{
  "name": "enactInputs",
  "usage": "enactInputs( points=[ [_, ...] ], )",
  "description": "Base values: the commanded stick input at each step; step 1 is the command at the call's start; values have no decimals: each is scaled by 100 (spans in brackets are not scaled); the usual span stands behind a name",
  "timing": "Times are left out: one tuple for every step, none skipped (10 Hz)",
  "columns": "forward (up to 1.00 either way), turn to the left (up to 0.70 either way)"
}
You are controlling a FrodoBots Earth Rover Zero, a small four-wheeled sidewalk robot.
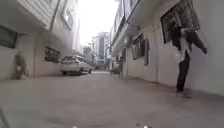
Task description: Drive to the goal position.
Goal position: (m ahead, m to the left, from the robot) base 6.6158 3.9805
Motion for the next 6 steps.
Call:
enactInputs(
  points=[
    [100,2],
    [100,2],
    [100,2],
    [100,2],
    [100,2],
    [100,5]
  ],
)
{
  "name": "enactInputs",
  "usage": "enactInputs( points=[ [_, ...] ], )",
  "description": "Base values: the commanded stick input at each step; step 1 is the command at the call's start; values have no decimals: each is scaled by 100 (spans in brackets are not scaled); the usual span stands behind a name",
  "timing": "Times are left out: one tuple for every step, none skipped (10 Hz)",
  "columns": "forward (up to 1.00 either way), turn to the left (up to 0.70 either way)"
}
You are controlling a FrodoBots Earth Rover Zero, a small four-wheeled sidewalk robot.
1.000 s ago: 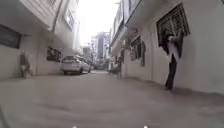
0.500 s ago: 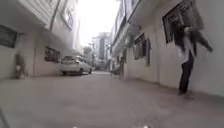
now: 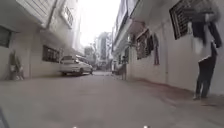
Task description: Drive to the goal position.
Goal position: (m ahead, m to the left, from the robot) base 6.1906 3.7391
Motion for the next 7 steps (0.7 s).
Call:
enactInputs(
  points=[
    [100,26],
    [100,40],
    [100,16],
    [100,2],
    [100,2],
    [100,2],
    [100,2]
  ],
)
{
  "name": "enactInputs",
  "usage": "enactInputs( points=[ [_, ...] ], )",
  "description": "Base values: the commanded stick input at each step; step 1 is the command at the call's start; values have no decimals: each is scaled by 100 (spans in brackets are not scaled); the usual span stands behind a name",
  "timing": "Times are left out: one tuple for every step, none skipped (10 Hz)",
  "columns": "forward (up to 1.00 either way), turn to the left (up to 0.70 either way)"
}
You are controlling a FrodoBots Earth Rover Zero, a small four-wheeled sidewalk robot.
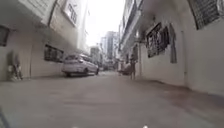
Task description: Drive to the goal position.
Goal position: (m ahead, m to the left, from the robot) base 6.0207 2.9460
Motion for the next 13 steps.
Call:
enactInputs(
  points=[
    [100,2],
    [100,2],
    [100,2],
    [100,2],
    [100,2],
    [100,2],
    [100,2],
    [100,2],
    [100,2],
    [100,2],
    [100,2],
    [100,2],
    [100,2]
  ],
)
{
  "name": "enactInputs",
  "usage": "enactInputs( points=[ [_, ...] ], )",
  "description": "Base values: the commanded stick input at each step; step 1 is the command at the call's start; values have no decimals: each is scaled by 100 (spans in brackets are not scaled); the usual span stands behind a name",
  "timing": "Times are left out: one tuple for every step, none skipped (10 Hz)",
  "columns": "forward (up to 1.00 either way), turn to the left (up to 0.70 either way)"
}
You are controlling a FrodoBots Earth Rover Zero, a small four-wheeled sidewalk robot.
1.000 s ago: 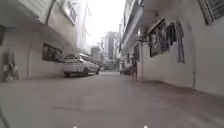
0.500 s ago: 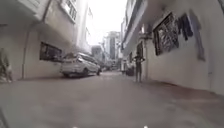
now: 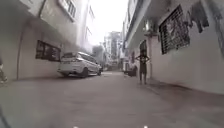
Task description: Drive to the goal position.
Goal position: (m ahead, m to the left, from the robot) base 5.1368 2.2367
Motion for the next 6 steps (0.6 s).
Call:
enactInputs(
  points=[
    [100,2],
    [100,3],
    [100,3],
    [100,3],
    [100,3],
    [100,3]
  ],
)
